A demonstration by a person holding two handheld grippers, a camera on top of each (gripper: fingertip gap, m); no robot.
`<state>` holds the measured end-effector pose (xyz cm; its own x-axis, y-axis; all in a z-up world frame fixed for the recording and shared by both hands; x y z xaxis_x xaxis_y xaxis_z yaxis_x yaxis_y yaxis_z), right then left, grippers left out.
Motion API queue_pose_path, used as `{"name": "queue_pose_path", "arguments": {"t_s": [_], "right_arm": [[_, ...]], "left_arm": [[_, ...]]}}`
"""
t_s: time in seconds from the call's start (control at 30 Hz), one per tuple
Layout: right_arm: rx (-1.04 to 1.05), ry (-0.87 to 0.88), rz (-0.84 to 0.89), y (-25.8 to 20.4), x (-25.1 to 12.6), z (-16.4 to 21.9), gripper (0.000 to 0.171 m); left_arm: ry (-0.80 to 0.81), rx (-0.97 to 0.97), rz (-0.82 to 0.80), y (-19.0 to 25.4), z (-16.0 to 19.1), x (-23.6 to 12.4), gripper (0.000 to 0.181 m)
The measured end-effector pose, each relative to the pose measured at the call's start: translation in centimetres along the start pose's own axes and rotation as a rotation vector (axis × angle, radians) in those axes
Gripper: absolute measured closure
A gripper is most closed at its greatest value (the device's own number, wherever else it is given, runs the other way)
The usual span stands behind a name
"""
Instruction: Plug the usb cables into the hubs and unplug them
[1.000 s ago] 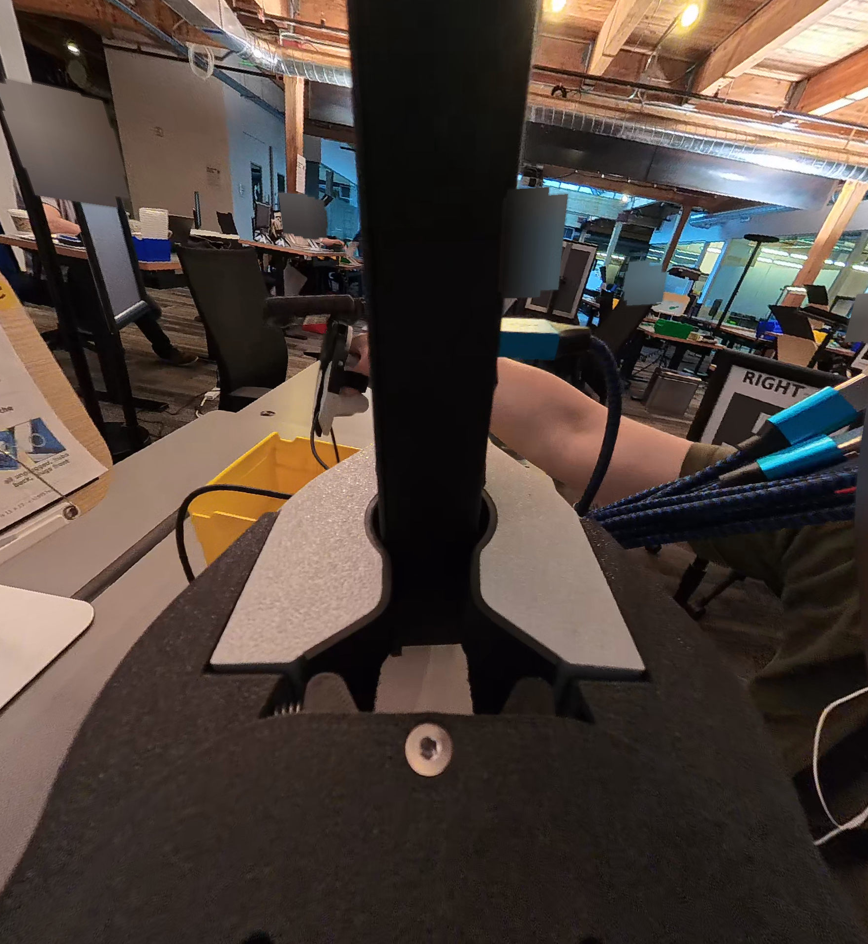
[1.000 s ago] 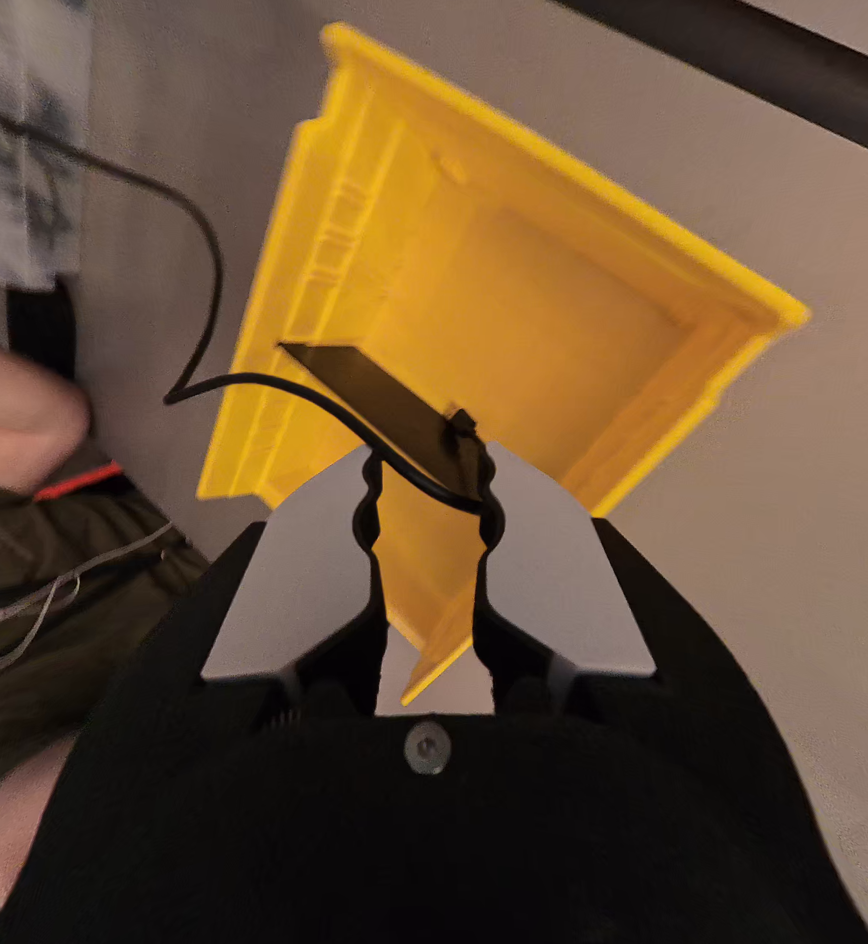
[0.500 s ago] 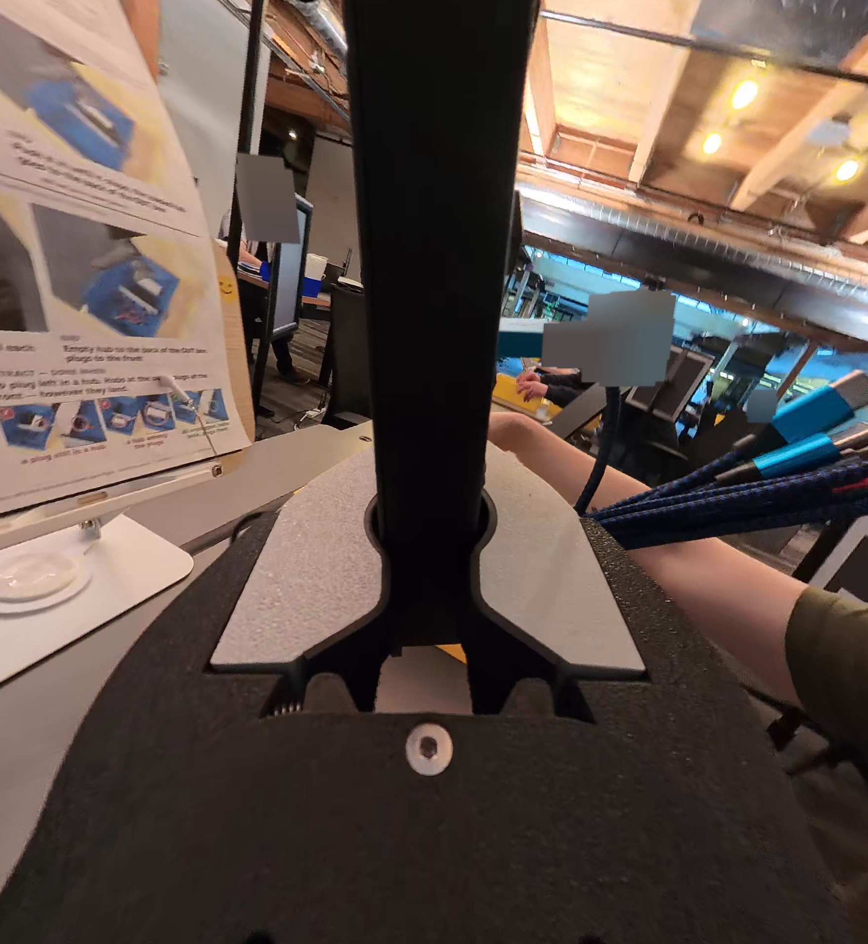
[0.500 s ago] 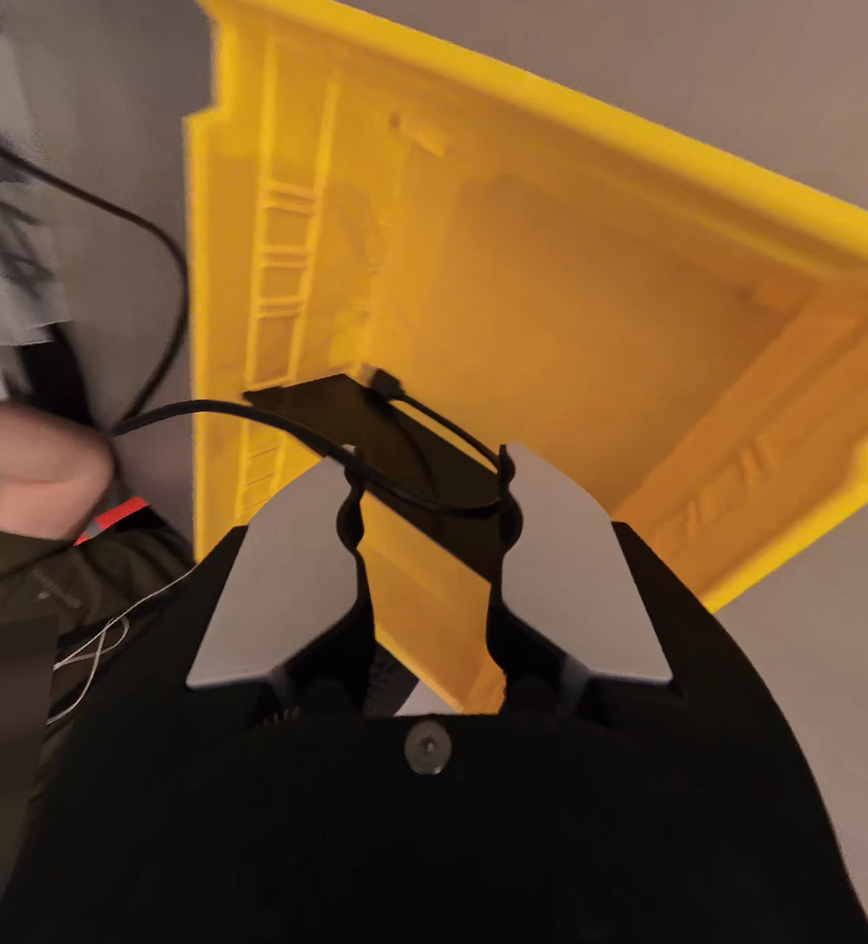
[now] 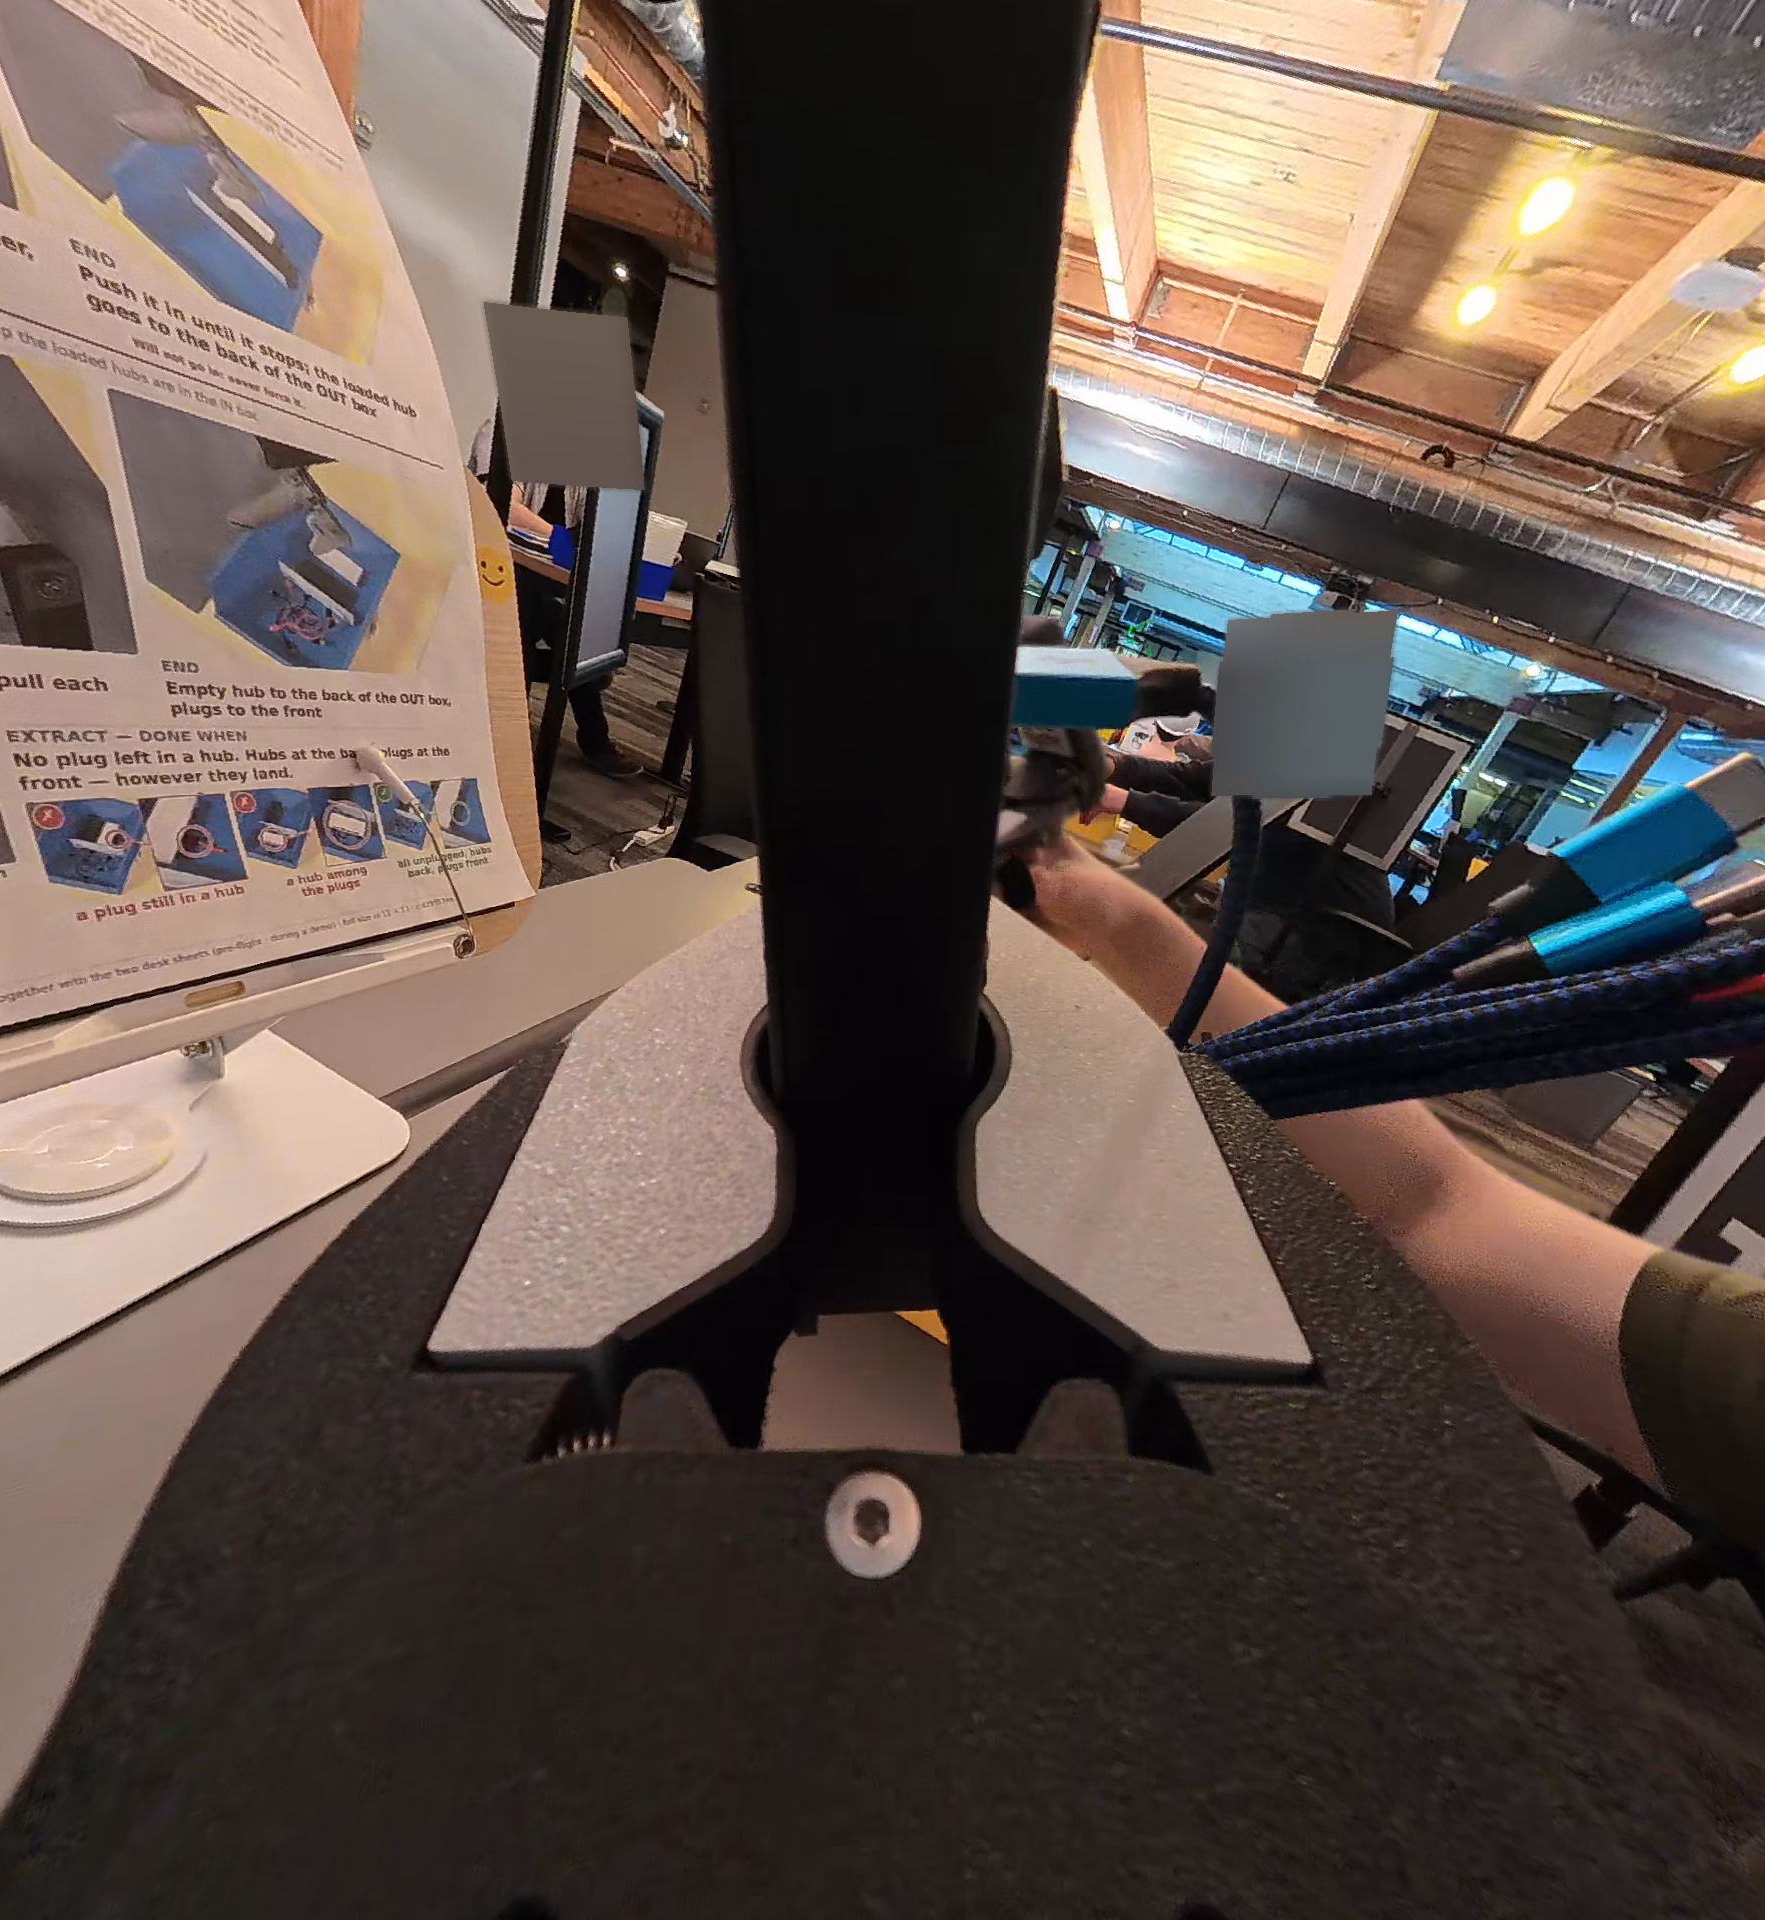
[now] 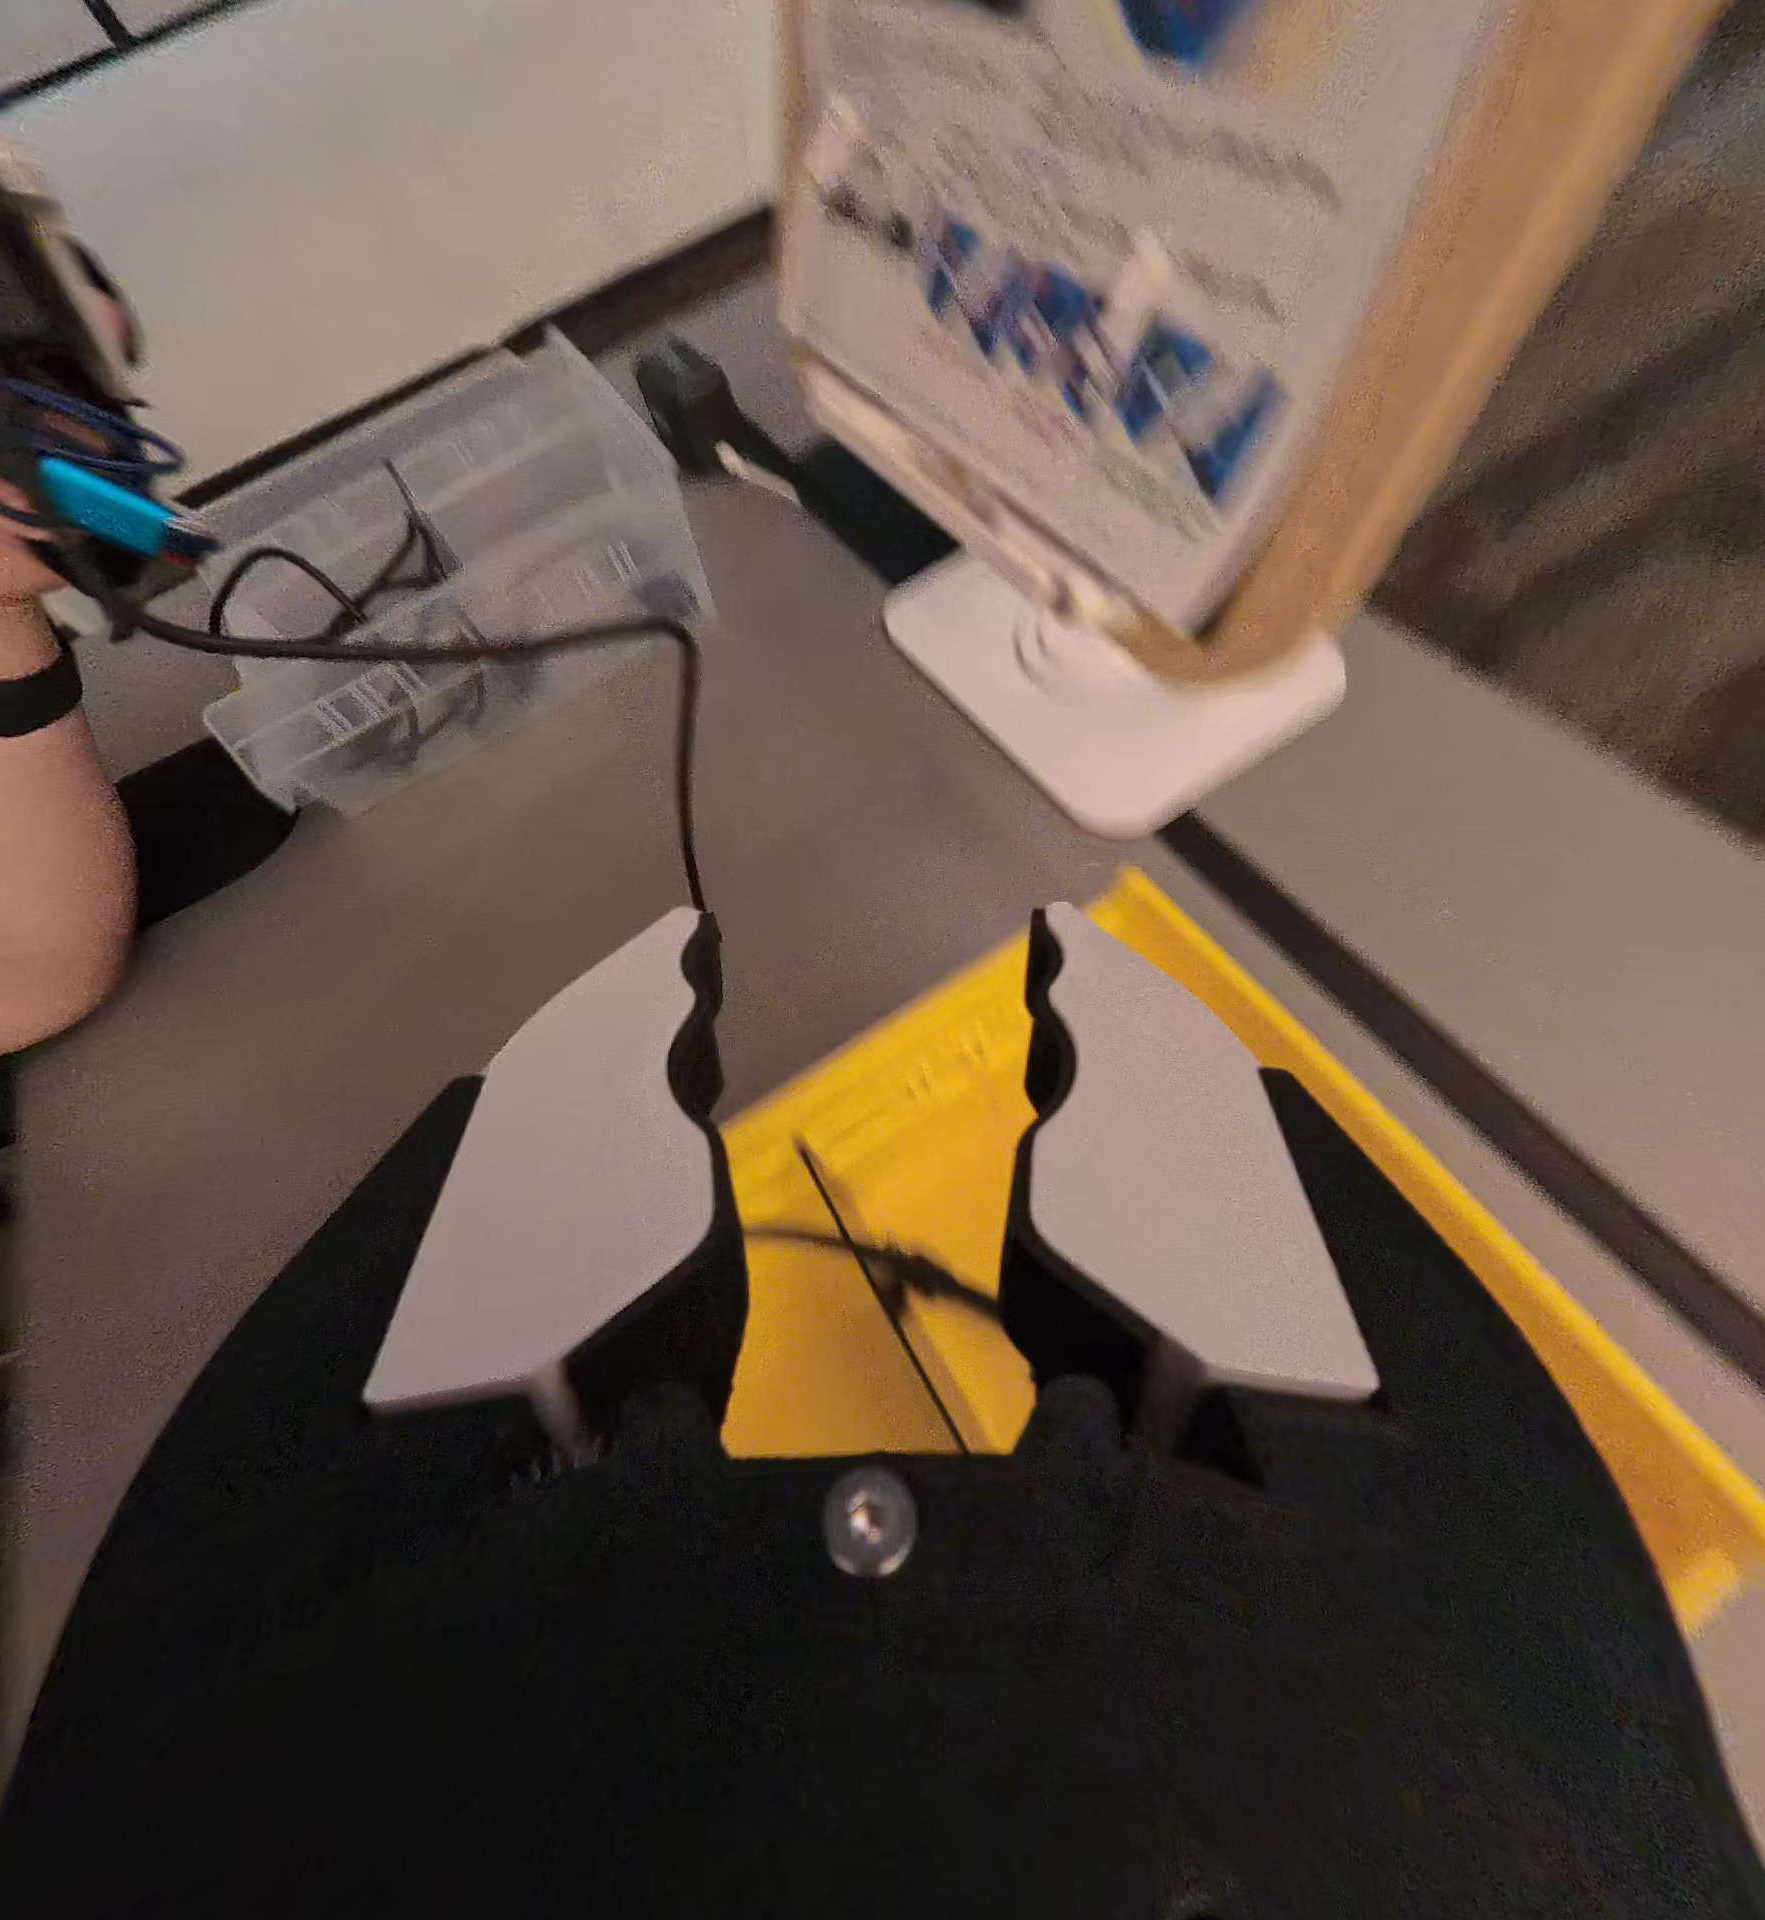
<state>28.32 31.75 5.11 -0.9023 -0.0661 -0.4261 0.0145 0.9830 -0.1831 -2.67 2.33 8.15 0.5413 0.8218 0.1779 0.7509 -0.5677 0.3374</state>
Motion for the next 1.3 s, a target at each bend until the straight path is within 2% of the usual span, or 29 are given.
{"name": "queue_pose_path", "arguments": {"t_s": [0.07,0.13,0.23,0.37,0.5,0.57,0.7,0.77,0.8,0.83,0.93,1.0,1.13,1.3], "right_arm": [[-0.080,0.078,0.045,-4.4,2.6,-0.2,0.114],[-0.041,0.070,0.068,-8.4,5.5,0.6,0.113],[-0.024,0.092,0.207,-13.1,9.2,2.7,0.111],[-0.081,0.294,0.348,-17.5,13.4,4.8,0.114],[-0.075,0.401,0.548,-16.6,17.1,6.3,0.115],[-0.083,0.363,0.629,-15.5,18.9,7.0,0.118],[-0.048,0.258,0.655,-14.5,21.4,7.9,0.130],[-0.044,0.206,0.661,-14.2,22.2,8.4,0.142],[-0.047,0.188,0.641,-14.2,22.4,8.7,0.156],[-0.042,0.180,0.601,-14.3,22.6,9.0,0.166],[-0.024,0.178,0.554,-15.0,21.8,8.7,0.166],[-0.002,0.219,0.475,-16.4,20.1,7.2,0.166],[0.032,0.205,0.307,-17.8,14.3,3.3,0.166],[0.288,0.057,-0.005,-14.9,5.9,1.0,0.166]], "left_arm": [[0.002,0.002,0.002,0.1,0.0,0.0,0.155],[0.008,0.008,0.002,0.1,-0.1,0.0,0.155],[0.014,0.011,0.009,0.2,-0.2,-0.1,0.155],[0.018,0.008,0.012,0.3,-0.2,-0.2,0.155],[0.029,0.005,0.026,0.5,-0.4,-0.4,0.155],[0.036,0.006,0.034,0.6,-0.5,-0.5,0.155],[0.044,0.008,0.052,0.7,-0.8,-0.9,0.155],[0.047,0.010,0.052,0.7,-0.9,-1.1,0.155],[0.045,0.010,0.052,0.7,-0.9,-1.2,0.155],[0.045,0.009,0.052,0.6,-1.0,-1.3,0.155],[0.051,-0.003,0.053,0.3,-1.1,-1.6,0.155],[0.058,-0.017,0.065,0.1,-1.2,-1.9,0.154],[0.058,-0.010,0.077,0.2,-1.5,-2.6,0.152],[0.041,0.004,0.081,0.6,-1.6,-2.4,0.153]]}}
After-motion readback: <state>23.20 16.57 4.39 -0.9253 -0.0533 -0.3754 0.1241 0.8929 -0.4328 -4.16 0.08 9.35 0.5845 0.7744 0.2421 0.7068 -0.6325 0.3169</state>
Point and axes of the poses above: each gripper's, where its closed fingertips meet, x out along the fingers, z out of its underside, y = z × x across the jaws, the point moved 10 cm from there along -x, back along the fingers, and after that the axes turned 2 degrees about y, right-handed, at the moved point
